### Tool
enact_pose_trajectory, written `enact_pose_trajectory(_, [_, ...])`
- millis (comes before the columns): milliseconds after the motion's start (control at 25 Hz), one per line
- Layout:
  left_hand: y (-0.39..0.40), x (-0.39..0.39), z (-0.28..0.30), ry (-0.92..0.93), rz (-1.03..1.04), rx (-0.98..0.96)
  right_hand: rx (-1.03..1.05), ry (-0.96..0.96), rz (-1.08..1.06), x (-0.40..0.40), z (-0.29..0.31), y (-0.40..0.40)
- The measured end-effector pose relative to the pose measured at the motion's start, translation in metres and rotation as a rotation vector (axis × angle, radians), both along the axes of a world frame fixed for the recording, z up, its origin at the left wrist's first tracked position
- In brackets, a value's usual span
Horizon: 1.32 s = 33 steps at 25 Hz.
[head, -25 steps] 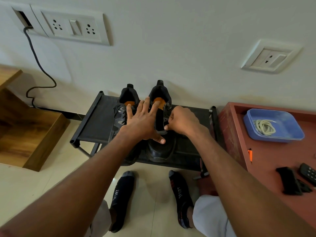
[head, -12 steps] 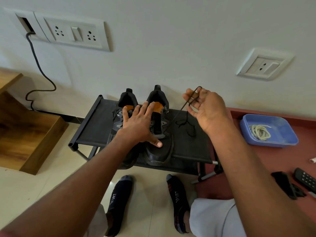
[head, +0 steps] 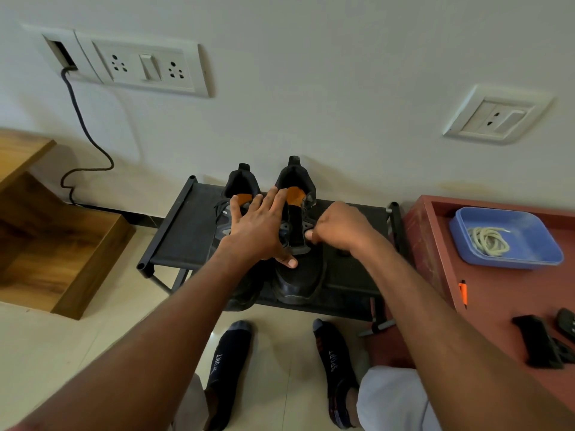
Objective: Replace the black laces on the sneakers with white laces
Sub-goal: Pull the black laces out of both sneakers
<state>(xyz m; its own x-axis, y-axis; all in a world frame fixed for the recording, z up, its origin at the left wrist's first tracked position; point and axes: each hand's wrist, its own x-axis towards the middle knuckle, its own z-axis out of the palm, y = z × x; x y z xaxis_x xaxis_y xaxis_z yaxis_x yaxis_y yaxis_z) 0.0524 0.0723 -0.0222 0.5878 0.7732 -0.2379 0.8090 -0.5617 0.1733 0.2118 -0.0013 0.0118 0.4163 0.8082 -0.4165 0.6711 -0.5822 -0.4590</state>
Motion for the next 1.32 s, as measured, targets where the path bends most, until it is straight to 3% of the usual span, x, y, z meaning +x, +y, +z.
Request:
enact_pose_trajectory(120, [-0.002, 0.002, 0.0, -0.01, -0.004, -0.005, 0.561, 0.845, -0.52, 0.014, 0.04, -0.003])
enact_pose_trajectory(160, [-0.002, 0.003, 0.0, -0.01, -0.008, -0.003, 0.753, 1.07, -0.605, 0.019, 0.053, -0.006])
enact_pose_trajectory(200, [-0.002, 0.003, 0.0, -0.012, -0.01, 0.001, 0.854, 1.134, -0.603, 0.023, 0.059, -0.009])
enact_pose_trajectory(240, [-0.002, 0.003, 0.0, -0.012, -0.012, 0.002, 0.846, 1.029, -0.54, 0.024, 0.059, -0.011])
enact_pose_trajectory(280, [-0.002, 0.003, 0.0, -0.011, -0.014, -0.001, 0.752, 0.786, -0.418, 0.022, 0.051, -0.013])
enact_pose_trajectory(400, [-0.001, 0.002, 0.0, -0.005, -0.016, 0.0, 0.231, -0.016, 0.059, 0.009, 0.009, -0.009])
enact_pose_trajectory(480, [-0.001, 0.002, 0.0, -0.003, -0.012, -0.003, -0.027, -0.218, 0.17, -0.003, -0.004, -0.005])
enact_pose_trajectory(640, [0.0, 0.003, -0.002, -0.012, -0.016, 0.004, -0.058, -0.287, 0.182, -0.01, -0.006, -0.001])
enact_pose_trajectory(720, [0.0, 0.002, -0.003, -0.021, -0.009, 0.003, -0.062, -0.193, 0.142, -0.006, -0.006, 0.0])
enact_pose_trajectory(920, [0.001, 0.002, -0.003, -0.033, 0.0, -0.017, 0.382, 0.583, -0.534, 0.016, 0.024, 0.0])
enact_pose_trajectory(1000, [0.002, 0.003, -0.002, -0.033, -0.004, -0.016, 0.512, 0.876, -0.66, 0.02, 0.031, -0.003])
enact_pose_trajectory(1040, [0.001, 0.003, -0.002, -0.031, -0.009, -0.012, 0.509, 0.86, -0.598, 0.018, 0.03, -0.005])
enact_pose_trajectory(1080, [0.001, 0.003, -0.002, -0.028, -0.015, -0.005, 0.465, 0.687, -0.454, 0.015, 0.025, -0.005])
enact_pose_trajectory(1200, [0.0, 0.002, 0.001, -0.012, -0.014, -0.002, 0.121, -0.046, 0.091, 0.002, -0.009, -0.001])
enact_pose_trajectory(1320, [0.0, 0.004, 0.002, 0.008, -0.013, -0.007, 0.011, -0.196, 0.123, -0.005, -0.019, 0.001])
